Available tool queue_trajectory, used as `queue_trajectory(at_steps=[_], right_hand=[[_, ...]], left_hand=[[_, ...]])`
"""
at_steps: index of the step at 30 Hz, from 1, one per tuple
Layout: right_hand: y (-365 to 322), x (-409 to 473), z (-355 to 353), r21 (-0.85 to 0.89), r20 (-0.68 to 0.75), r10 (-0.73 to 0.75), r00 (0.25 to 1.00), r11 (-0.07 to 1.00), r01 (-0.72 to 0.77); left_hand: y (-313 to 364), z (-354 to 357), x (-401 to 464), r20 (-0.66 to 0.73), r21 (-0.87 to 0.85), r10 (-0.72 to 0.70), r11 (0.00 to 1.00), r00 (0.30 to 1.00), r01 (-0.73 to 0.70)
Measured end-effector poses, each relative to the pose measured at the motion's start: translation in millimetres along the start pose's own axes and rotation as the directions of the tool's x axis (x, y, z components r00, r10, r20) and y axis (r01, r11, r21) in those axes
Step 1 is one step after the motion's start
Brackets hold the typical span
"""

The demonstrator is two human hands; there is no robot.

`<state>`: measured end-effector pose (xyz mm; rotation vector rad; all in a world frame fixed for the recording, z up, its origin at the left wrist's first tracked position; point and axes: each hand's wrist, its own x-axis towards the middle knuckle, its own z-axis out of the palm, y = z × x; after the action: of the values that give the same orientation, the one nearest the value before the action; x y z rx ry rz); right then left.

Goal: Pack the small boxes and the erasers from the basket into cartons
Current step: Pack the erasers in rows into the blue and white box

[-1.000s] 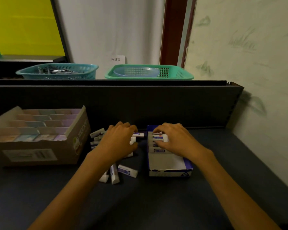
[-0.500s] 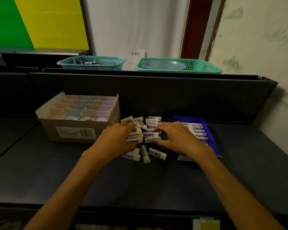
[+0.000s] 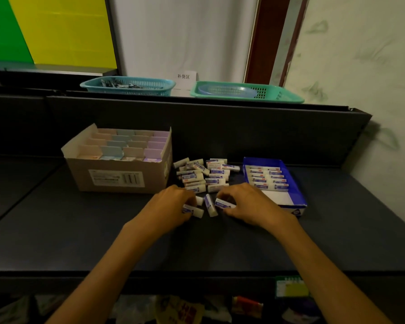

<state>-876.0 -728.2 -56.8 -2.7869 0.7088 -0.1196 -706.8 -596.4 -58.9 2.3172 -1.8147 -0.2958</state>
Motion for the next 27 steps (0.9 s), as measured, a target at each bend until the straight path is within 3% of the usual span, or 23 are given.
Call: queue_trajectory(at_steps=[8, 11, 15, 20, 27], right_hand=[[5.4, -10.5, -5.2, 0.121, -0.040, 0.037, 0.999, 0.992, -0.032], [13.2, -14.1, -14.3, 0.167, -0.084, 0.015, 0.996, 0.986, -0.001], [27.9, -18.1, -26.4, 0.379, -0.144, 0.031, 0.989, 0.925, 0.026], [52.0, -26.2, -31.9, 0.560, -0.194, 0.136, 0.972, 0.828, -0.004], [77.3, -42.9, -47.6, 0.672, -0.214, 0.213, 0.953, 0.741, -0.015]], left_hand=[[-5.0, -1.3, 0.8, -0.065, -0.042, 0.040, 0.998, 0.997, -0.043], [-1.6, -7.9, 2.4, -0.183, -0.123, 0.098, 0.985, 0.978, -0.121], [13.9, -16.2, 4.7, -0.345, -0.288, 0.096, 0.936, 0.934, -0.203], [34.5, -18.9, 14.6, -0.352, -0.530, 0.068, 0.807, 0.934, -0.259], [59.1, -15.3, 39.0, -0.288, -0.547, 0.087, 0.802, 0.954, -0.238]])
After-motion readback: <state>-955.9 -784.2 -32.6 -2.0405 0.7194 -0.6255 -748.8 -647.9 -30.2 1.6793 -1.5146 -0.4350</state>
